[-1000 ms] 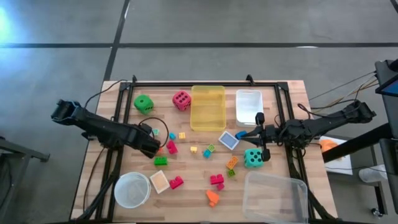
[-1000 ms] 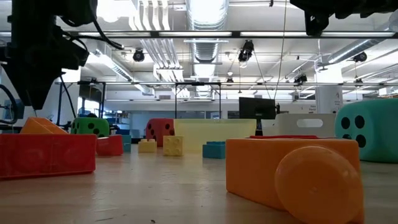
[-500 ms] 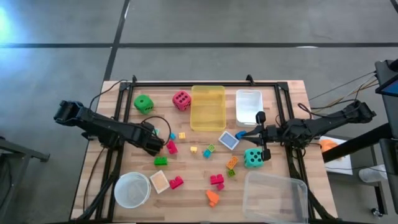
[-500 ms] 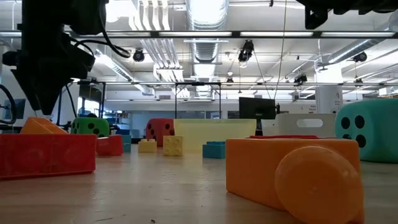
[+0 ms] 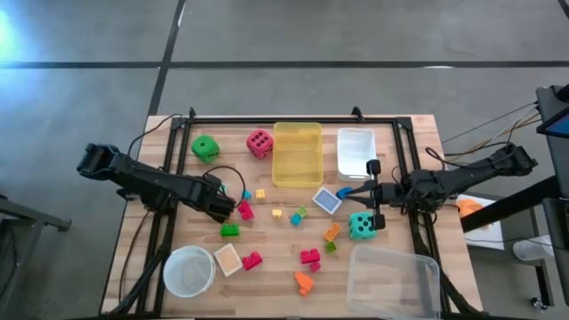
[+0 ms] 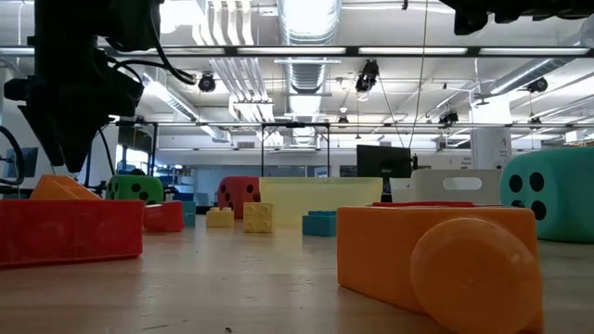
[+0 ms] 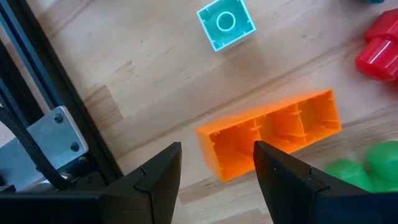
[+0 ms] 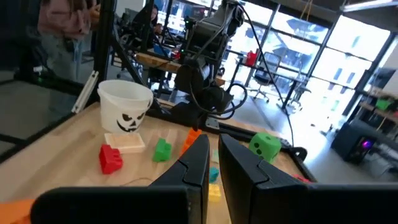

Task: Pick & Place Toys
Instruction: Put the orange game piece into the yellow bin

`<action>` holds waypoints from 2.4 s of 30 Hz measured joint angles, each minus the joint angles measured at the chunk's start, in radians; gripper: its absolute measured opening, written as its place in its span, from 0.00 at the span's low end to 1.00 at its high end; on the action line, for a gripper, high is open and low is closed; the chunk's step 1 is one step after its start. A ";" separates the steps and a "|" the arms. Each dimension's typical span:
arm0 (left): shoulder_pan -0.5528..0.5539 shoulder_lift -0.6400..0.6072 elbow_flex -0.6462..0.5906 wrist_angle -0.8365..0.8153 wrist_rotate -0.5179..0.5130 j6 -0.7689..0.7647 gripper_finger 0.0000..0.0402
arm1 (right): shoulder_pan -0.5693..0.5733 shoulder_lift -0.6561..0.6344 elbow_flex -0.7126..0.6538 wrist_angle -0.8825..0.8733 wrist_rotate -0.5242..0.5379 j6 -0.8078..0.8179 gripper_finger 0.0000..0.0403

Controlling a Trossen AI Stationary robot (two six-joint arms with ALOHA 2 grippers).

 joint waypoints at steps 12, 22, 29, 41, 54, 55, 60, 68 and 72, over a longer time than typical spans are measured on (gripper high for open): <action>0.000 0.000 -0.071 0.028 0.042 -0.014 0.50 | -0.001 0.037 0.000 -0.010 0.000 0.094 0.08; 0.000 0.000 -0.073 0.043 0.042 -0.013 0.50 | -0.011 0.160 0.000 0.050 0.000 0.120 0.23; 0.000 0.000 -0.074 0.051 0.042 -0.010 0.50 | -0.024 0.246 0.003 0.178 0.027 -0.019 0.53; 0.000 0.000 -0.145 0.133 0.061 -0.006 0.50 | -0.024 0.263 0.035 0.174 0.058 -0.035 0.69; 0.000 0.000 -0.144 0.140 0.060 0.021 0.03 | -0.024 0.264 0.035 0.169 0.059 -0.045 0.69; 0.000 0.000 -0.144 0.140 0.060 0.026 0.03 | -0.024 0.264 0.035 0.165 0.059 -0.044 0.69; -0.001 0.000 -0.139 0.136 0.060 0.040 0.01 | -0.024 0.264 0.034 0.164 0.060 -0.043 0.69; -0.001 -0.001 -0.080 0.074 0.047 0.046 0.01 | -0.024 0.264 0.034 0.163 0.060 -0.030 0.69; -0.001 -0.001 -0.027 0.067 -0.016 0.053 0.00 | -0.024 0.264 0.034 0.156 0.060 -0.004 0.69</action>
